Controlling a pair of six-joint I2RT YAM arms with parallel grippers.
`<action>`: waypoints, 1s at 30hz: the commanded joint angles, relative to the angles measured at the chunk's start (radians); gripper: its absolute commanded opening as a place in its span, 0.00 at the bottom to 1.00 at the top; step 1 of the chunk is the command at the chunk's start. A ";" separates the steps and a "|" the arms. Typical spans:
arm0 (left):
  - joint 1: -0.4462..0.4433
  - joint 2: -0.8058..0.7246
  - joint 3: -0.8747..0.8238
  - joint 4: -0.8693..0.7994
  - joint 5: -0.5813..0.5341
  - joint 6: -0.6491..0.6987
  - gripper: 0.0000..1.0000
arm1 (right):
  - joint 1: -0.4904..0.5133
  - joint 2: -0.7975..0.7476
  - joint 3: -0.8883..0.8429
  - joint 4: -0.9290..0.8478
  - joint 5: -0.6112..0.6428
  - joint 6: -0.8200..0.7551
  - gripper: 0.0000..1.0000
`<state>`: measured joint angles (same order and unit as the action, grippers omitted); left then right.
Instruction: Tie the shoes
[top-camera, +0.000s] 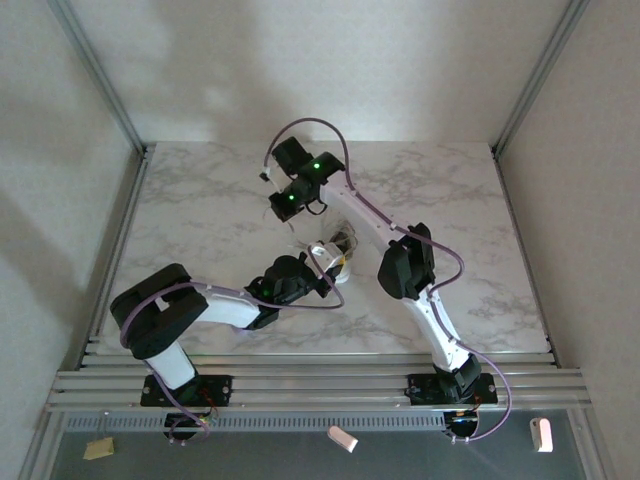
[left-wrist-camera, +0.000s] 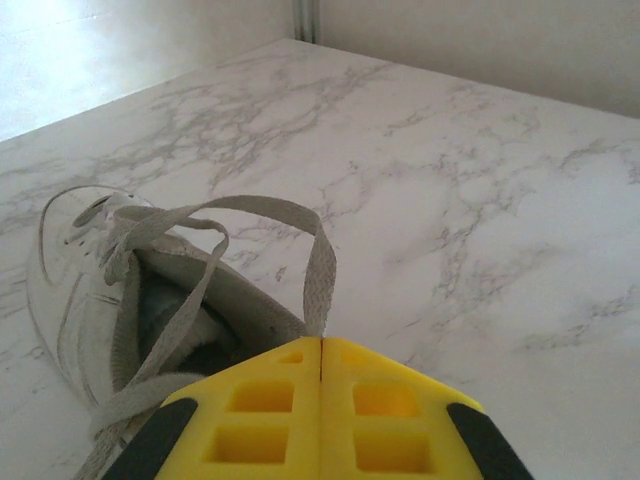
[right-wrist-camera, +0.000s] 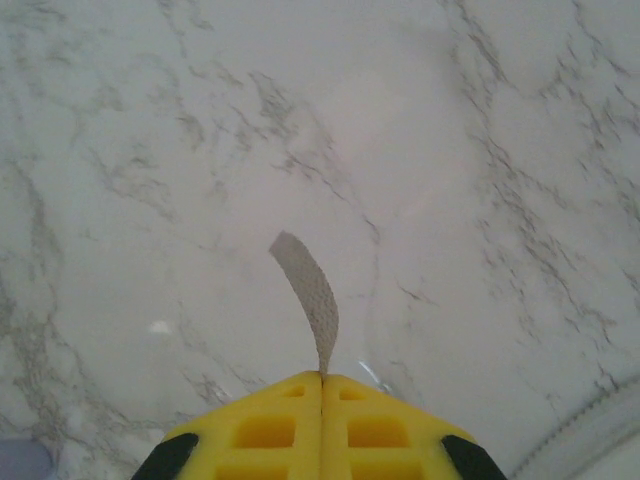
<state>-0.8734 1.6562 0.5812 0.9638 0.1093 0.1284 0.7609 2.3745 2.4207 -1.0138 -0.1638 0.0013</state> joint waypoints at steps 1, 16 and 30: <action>0.012 -0.066 0.001 -0.011 0.019 -0.079 0.00 | -0.042 -0.119 -0.052 0.050 0.020 0.083 0.02; 0.139 -0.159 0.029 -0.009 0.125 -0.301 0.00 | -0.156 -0.421 -0.406 0.196 0.179 0.334 0.00; 0.200 -0.183 0.051 -0.062 0.155 -0.340 0.00 | -0.198 -0.561 -0.539 0.154 0.293 0.400 0.00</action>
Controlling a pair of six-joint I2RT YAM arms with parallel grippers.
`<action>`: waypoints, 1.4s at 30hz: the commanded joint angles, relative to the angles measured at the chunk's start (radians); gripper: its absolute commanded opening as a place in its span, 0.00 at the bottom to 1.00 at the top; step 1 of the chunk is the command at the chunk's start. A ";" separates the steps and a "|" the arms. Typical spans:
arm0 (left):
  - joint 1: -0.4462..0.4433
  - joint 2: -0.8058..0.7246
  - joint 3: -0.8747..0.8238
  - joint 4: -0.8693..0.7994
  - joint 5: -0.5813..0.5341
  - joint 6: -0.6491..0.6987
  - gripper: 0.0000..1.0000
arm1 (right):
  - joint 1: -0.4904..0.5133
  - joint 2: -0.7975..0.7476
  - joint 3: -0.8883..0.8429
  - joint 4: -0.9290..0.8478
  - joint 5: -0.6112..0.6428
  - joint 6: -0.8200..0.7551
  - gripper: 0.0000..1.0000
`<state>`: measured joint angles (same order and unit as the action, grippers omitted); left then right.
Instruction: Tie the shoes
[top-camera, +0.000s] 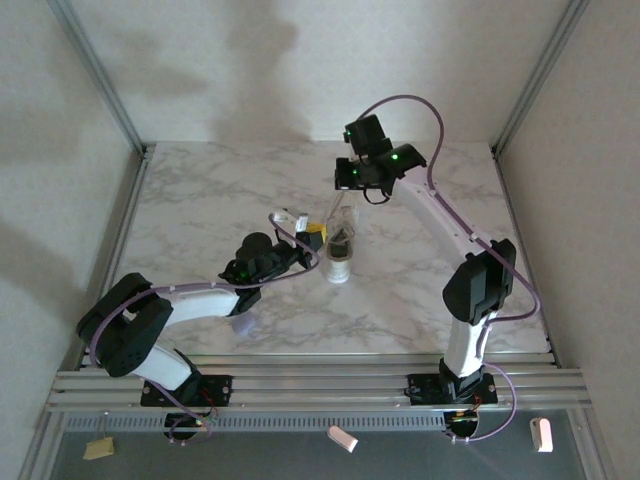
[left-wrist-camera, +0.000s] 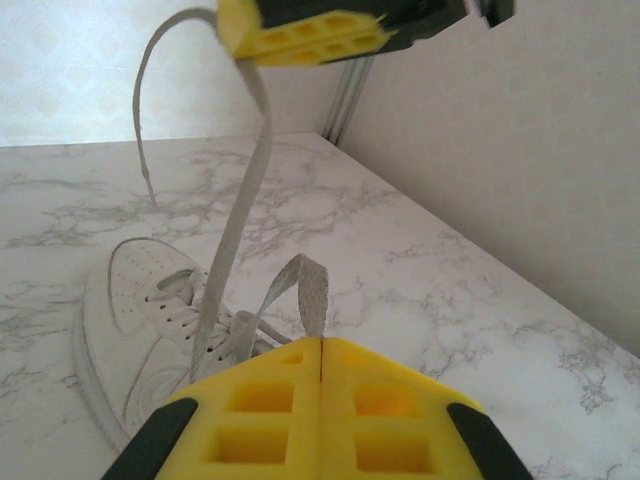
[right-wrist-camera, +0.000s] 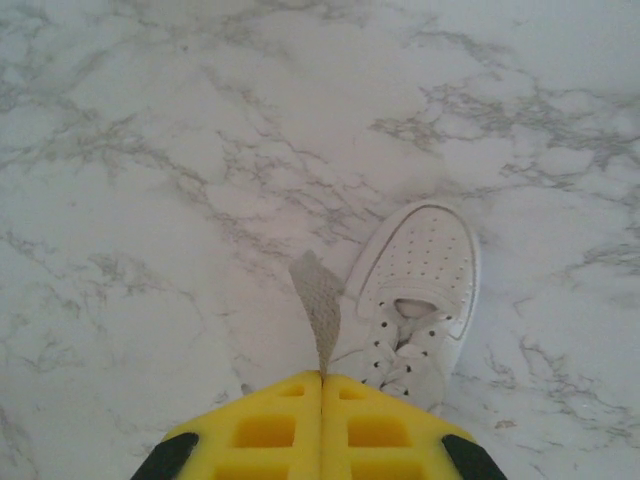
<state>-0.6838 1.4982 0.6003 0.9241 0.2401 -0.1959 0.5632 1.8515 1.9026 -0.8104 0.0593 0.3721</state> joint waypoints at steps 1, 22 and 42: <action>0.011 -0.025 0.032 -0.026 0.024 -0.018 0.00 | 0.000 -0.042 -0.030 -0.061 0.089 0.031 0.00; 0.017 -0.041 0.080 -0.118 0.071 0.024 0.00 | -0.024 -0.084 -0.200 -0.004 0.270 0.137 0.00; 0.018 -0.038 0.084 -0.131 0.093 -0.007 0.00 | -0.065 0.326 0.381 -0.169 0.224 0.059 0.00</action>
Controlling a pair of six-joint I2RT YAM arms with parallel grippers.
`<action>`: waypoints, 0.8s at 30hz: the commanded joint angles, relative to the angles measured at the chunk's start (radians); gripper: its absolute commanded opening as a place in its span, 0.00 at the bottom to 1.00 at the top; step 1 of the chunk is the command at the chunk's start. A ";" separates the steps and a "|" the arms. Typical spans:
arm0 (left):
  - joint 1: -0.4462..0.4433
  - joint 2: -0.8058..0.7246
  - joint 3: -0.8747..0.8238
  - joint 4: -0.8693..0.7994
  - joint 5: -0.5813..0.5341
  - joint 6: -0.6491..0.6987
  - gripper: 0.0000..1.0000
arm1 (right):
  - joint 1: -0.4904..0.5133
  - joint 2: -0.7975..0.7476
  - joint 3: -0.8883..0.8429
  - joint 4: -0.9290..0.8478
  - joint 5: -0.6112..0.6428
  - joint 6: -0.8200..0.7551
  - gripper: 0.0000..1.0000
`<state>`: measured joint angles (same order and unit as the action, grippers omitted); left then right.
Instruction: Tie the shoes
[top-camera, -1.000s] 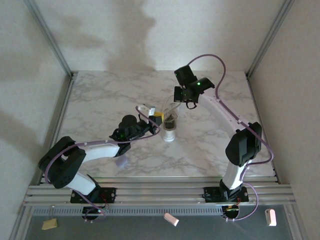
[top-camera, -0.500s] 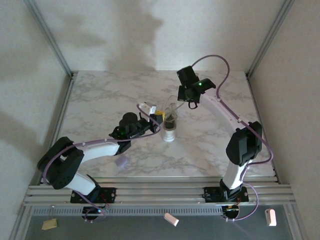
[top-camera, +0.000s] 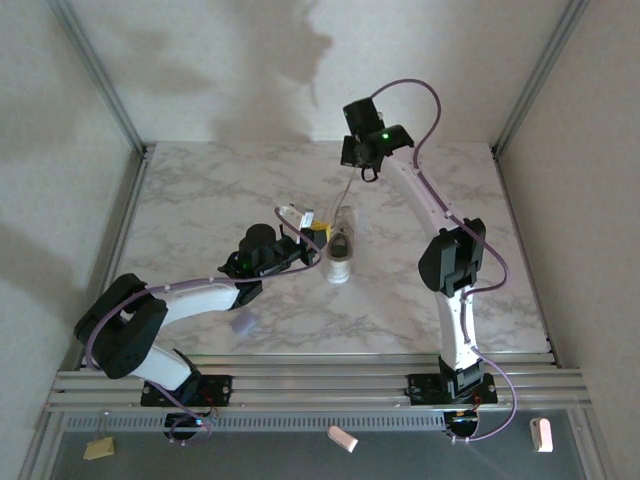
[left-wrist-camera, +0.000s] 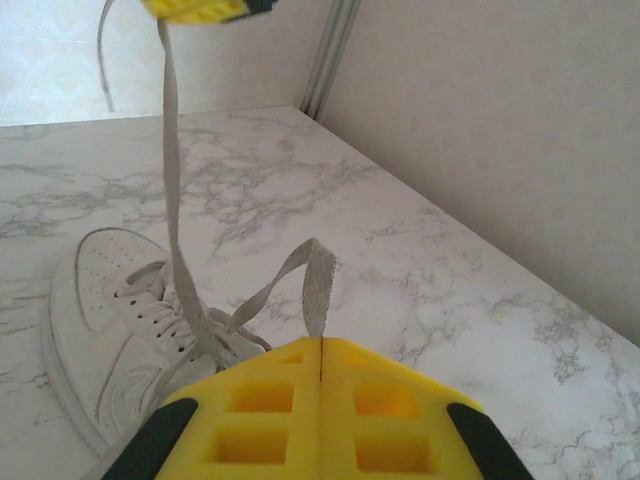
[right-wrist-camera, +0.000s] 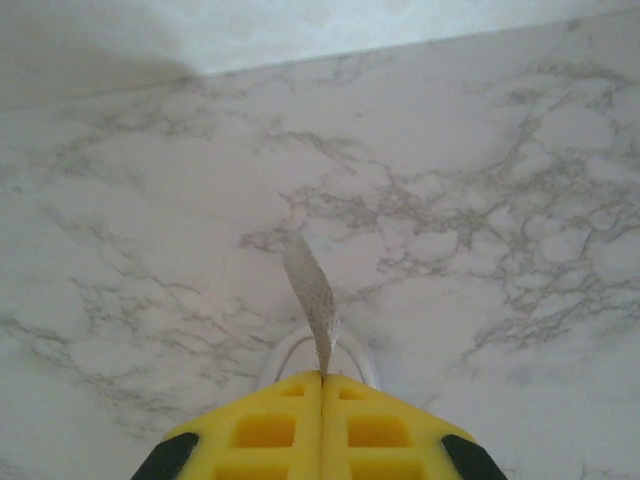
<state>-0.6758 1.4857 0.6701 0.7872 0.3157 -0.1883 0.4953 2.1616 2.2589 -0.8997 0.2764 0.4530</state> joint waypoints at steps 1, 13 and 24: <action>0.010 -0.025 0.014 0.002 0.020 -0.014 0.00 | 0.002 0.018 0.024 -0.092 0.015 -0.027 0.00; 0.012 -0.041 0.007 -0.011 0.020 -0.005 0.00 | 0.063 -0.252 -0.336 -0.156 0.200 0.016 0.07; 0.041 -0.038 0.038 -0.033 0.007 -0.075 0.00 | 0.007 -0.480 -0.689 0.121 0.011 -0.071 0.48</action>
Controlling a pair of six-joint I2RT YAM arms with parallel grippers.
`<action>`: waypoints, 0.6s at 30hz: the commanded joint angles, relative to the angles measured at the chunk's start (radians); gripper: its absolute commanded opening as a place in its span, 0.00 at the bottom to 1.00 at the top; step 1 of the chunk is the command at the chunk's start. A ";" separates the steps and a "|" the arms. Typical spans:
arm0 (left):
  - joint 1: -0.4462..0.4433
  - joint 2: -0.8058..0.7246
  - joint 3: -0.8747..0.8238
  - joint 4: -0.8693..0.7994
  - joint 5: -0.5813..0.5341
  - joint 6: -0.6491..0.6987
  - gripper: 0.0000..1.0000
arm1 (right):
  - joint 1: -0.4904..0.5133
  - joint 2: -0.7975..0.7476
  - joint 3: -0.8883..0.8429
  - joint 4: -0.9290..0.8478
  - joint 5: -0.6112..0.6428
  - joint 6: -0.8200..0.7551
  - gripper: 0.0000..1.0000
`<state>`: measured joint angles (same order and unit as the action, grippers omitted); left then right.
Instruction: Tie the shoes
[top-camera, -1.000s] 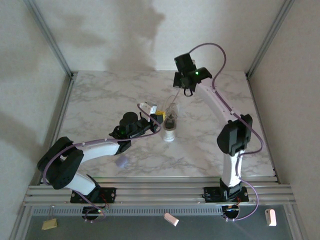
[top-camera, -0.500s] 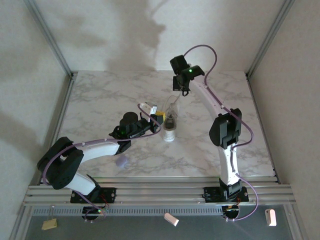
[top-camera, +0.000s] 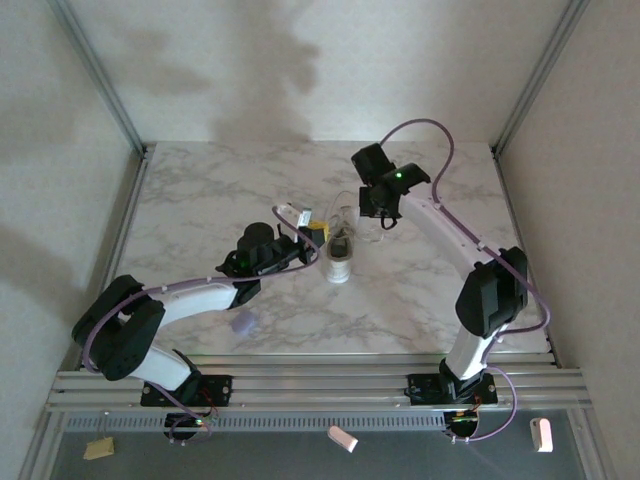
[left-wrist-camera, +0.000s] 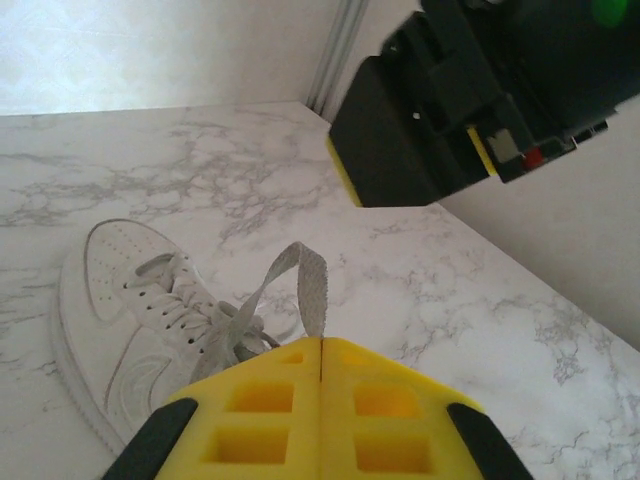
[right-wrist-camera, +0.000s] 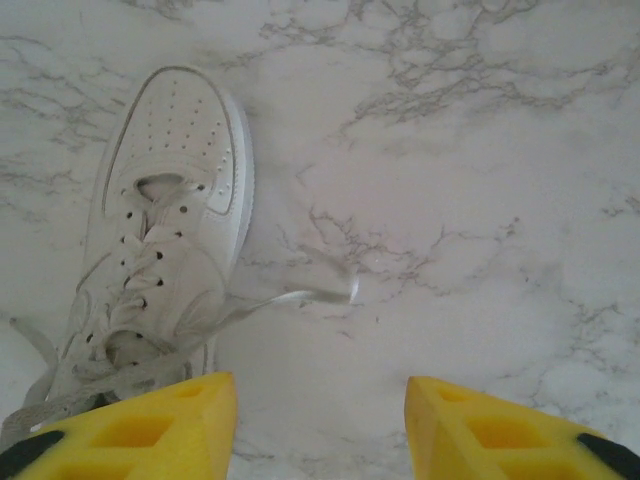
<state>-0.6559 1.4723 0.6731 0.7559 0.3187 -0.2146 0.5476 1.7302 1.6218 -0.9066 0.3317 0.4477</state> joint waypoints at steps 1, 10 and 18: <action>0.027 -0.025 0.042 -0.006 0.003 -0.061 0.00 | -0.057 -0.059 -0.087 0.168 -0.078 -0.118 0.47; 0.065 -0.002 0.106 -0.047 0.016 -0.115 0.00 | -0.061 -0.140 -0.404 0.381 -0.249 -0.328 0.51; 0.067 0.014 0.113 -0.043 0.044 -0.120 0.00 | -0.142 0.095 -0.229 0.242 -0.056 -0.190 0.49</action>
<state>-0.5976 1.4761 0.7612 0.7116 0.3305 -0.3191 0.4236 1.7565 1.3296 -0.6392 0.2222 0.2237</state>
